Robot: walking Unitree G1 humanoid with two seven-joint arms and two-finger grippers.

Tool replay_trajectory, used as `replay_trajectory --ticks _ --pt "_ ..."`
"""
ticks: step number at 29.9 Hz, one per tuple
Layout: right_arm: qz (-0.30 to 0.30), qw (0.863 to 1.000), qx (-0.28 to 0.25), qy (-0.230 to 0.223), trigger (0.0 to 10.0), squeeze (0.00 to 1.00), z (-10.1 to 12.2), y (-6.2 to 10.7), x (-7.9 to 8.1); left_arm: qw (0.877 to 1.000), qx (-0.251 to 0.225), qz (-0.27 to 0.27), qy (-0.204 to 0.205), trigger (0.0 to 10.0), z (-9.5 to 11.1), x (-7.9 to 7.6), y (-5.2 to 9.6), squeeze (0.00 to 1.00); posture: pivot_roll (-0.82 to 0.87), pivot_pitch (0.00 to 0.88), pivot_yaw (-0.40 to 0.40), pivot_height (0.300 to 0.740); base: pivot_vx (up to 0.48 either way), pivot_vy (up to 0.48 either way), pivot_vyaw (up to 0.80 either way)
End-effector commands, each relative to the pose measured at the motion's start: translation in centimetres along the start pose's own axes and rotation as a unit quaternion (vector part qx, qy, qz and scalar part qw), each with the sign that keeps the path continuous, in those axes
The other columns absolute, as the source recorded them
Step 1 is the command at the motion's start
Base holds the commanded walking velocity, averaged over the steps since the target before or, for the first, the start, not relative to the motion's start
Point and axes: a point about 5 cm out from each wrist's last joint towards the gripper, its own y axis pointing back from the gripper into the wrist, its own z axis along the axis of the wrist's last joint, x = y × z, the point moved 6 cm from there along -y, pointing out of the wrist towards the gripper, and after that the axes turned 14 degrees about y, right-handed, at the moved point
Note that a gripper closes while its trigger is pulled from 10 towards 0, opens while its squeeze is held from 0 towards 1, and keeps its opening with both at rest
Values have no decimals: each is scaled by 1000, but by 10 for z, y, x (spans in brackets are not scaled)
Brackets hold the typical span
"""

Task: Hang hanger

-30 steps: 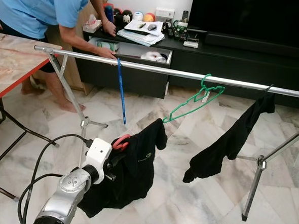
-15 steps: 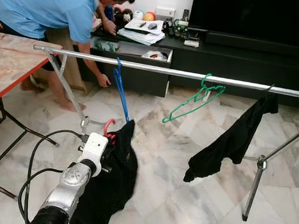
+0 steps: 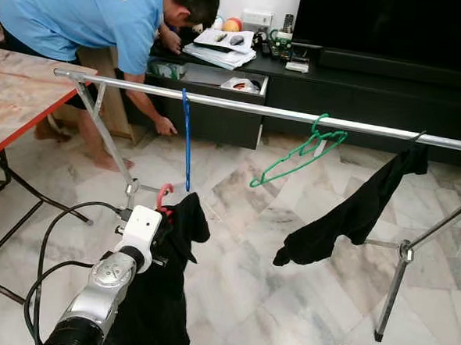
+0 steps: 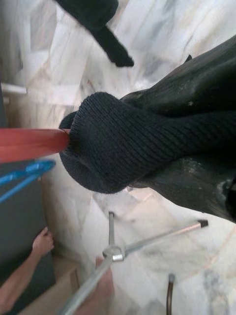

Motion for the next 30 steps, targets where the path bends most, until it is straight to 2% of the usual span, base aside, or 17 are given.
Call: replay_trajectory --ticks 1,4,5,6,30 --pt "0 1000 10 4 10000 0 -5 0 0 1000 -12 -14 -3 10000 4 -2 2 0 -65 118 7 740 0 0 0" --pt "0 1000 10 5 10000 0 -5 0 0 1000 -3 -22 -7 10000 -1 -4 3 0 -66 120 7 740 0 0 0" --pt "0 1000 10 5 10000 0 -4 0 0 1000 0 -23 -7 8353 -2 -3 4 0 -65 120 5 740 0 0 0" --pt "0 1000 9 6 10000 0 -4 0 0 1000 1 -20 -2 0 -2 -1 4 0 -63 119 4 740 0 0 0" --pt "2 1000 8 8 10000 0 -4 0 0 995 7 -100 7 0 -4 -26 5 0 -61 105 1 740 0 0 0"
